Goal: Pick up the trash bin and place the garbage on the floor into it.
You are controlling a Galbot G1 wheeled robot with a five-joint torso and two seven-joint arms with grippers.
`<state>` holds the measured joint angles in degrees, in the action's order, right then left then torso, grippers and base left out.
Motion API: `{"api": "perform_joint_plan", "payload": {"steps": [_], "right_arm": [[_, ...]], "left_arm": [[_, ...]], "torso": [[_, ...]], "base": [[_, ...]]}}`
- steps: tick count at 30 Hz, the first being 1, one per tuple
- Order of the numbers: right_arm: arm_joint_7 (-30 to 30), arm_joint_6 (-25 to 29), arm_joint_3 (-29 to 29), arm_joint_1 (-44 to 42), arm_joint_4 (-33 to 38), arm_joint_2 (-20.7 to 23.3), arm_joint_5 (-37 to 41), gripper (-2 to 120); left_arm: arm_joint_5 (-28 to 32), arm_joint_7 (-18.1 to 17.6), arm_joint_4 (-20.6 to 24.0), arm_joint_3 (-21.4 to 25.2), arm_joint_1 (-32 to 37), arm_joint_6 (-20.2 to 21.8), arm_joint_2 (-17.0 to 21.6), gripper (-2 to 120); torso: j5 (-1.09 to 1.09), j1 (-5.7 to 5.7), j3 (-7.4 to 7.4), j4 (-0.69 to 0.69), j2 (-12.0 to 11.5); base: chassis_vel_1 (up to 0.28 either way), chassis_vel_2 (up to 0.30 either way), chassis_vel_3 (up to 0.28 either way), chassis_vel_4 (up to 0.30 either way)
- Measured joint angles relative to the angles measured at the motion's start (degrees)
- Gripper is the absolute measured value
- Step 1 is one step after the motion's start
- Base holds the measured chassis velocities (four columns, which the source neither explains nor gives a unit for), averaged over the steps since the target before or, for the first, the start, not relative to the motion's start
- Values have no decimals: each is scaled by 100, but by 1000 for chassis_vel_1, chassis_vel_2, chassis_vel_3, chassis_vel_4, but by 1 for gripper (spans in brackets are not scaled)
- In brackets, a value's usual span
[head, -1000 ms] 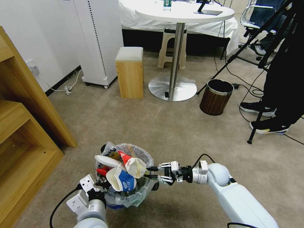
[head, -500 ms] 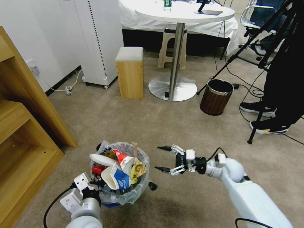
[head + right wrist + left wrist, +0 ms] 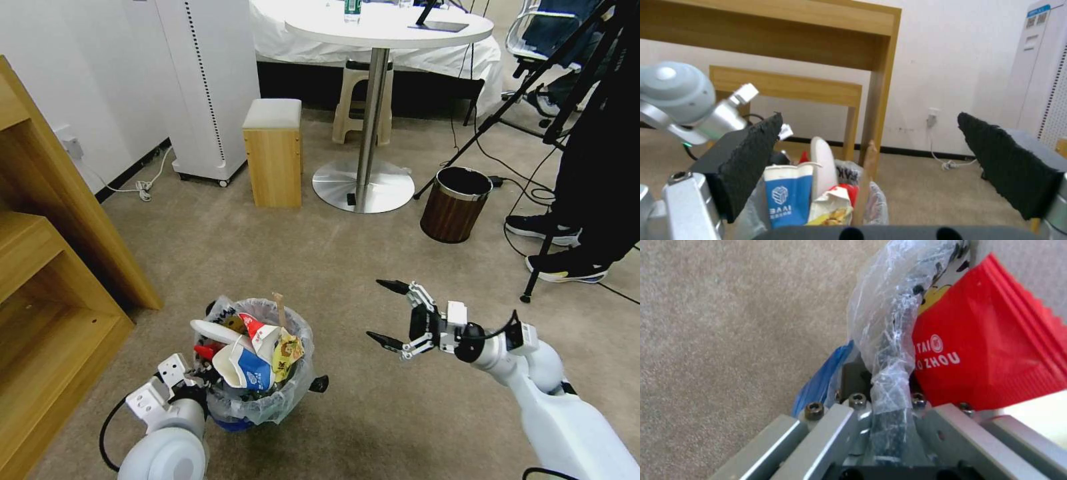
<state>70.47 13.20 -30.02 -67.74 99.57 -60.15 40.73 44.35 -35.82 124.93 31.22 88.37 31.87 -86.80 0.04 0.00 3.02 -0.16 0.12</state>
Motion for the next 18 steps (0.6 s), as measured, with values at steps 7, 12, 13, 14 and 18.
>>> {"api": "perform_joint_plan", "payload": {"steps": [7, 12, 13, 14, 18], "right_arm": [[61, 14, 26, -27, -11, -43, -40, 100], [89, 14, 1, -83, -12, -86, -79, 100], [30, 14, -17, -91, -7, -116, -79, 100], [30, 14, -17, -91, -7, -116, -79, 100], [-962, 30, 11, -235, 194, -176, 60, 100]], "left_arm": [[43, -10, -371, 152, -170, 3, 12, 0], [19, -10, -460, 134, -186, -9, 18, 13], [-87, 26, -413, 113, -153, -37, 31, 19], [-87, 26, -413, 113, -153, -37, 31, 19], [-704, 286, -12, 124, -19, -288, 151, 33]], "torso": [[0, 0, 0, 3, 0], [1, 0, 0, 2, 0], [-2, 0, 0, 1, 0], [-2, 0, 0, 1, 0], [-1, 0, 0, 1, 0]], "base": [[0, 0, 0, 0], [0, 0, 0, 0], [0, 0, 0, 0], [0, 0, 0, 0], [0, 0, 0, 0]]}}
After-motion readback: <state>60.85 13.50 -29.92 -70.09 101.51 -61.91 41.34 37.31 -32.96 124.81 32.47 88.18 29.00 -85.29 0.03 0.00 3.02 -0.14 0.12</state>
